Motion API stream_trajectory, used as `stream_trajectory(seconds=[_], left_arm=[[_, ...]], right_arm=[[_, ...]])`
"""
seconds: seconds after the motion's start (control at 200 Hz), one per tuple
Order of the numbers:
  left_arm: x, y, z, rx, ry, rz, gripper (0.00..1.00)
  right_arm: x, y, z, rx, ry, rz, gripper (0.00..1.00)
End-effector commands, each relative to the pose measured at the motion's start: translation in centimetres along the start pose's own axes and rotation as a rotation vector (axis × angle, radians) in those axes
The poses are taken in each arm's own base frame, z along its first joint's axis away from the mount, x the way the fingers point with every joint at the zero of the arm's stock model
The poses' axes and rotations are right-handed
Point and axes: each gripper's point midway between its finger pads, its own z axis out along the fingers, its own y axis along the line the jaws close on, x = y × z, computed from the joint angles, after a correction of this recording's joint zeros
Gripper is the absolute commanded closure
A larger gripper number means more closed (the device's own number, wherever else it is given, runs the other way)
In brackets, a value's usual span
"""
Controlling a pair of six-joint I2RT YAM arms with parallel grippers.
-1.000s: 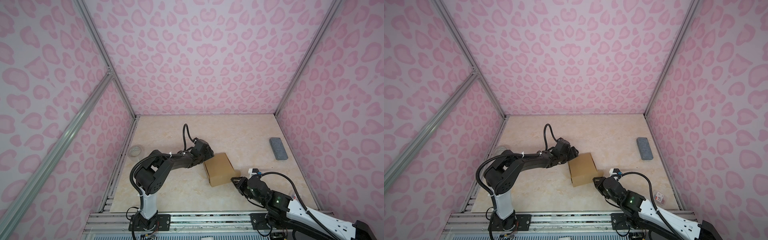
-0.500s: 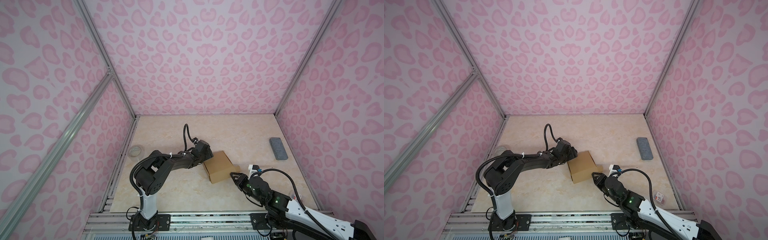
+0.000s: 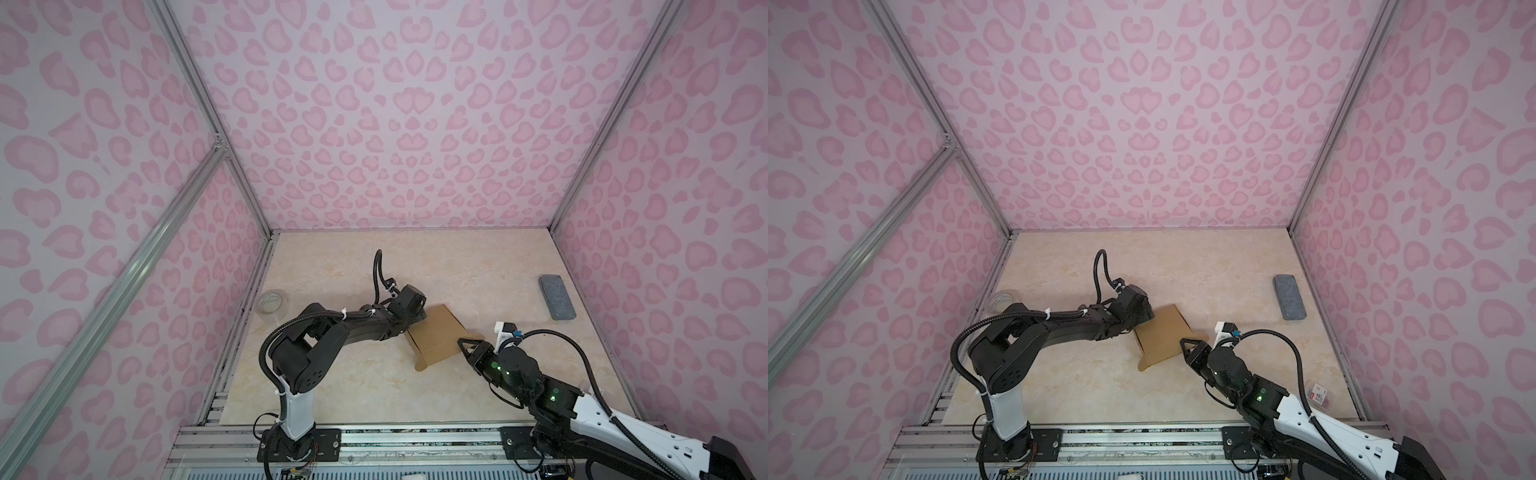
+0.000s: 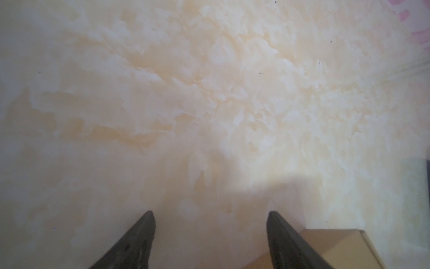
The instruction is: Fold the paper box
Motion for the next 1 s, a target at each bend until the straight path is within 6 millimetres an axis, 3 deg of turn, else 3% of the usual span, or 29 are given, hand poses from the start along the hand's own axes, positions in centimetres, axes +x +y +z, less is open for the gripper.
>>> stream_trajectory(seconds=[0.0,0.13,0.35,0.625,0.725,0.89,0.995], left_arm=[[4.1,5.9,-0.1,-0.213,0.176,0.060,0.22],[4.0,5.6,0.3,-0.196,0.200,0.046,0.22],[3.1,4.5,1.0,-0.152,0.209,0.051,0.22],[0.7,1.5,1.2,-0.054,0.182,0.088,0.22],[-1.2,0.5,1.0,-0.027,0.155,0.105,0.22],[-5.3,-0.2,-0.1,0.018,0.090,0.096,0.22],[-7.7,-0.7,-1.6,0.039,0.045,0.106,0.22]], right_arm=[[0.2,-1.4,-0.6,0.047,0.014,-0.002,0.66],[0.6,-3.0,-1.8,0.098,0.042,-0.012,0.57],[0.4,-4.7,-3.9,0.185,0.060,-0.032,0.53],[2.1,-5.8,-3.4,0.232,0.150,-0.068,0.54],[1.7,-4.9,-4.6,0.258,0.171,-0.127,0.54],[-0.6,-2.9,-7.3,0.255,0.109,-0.182,0.54],[-1.3,-1.3,-7.6,0.246,0.095,-0.224,0.54]])
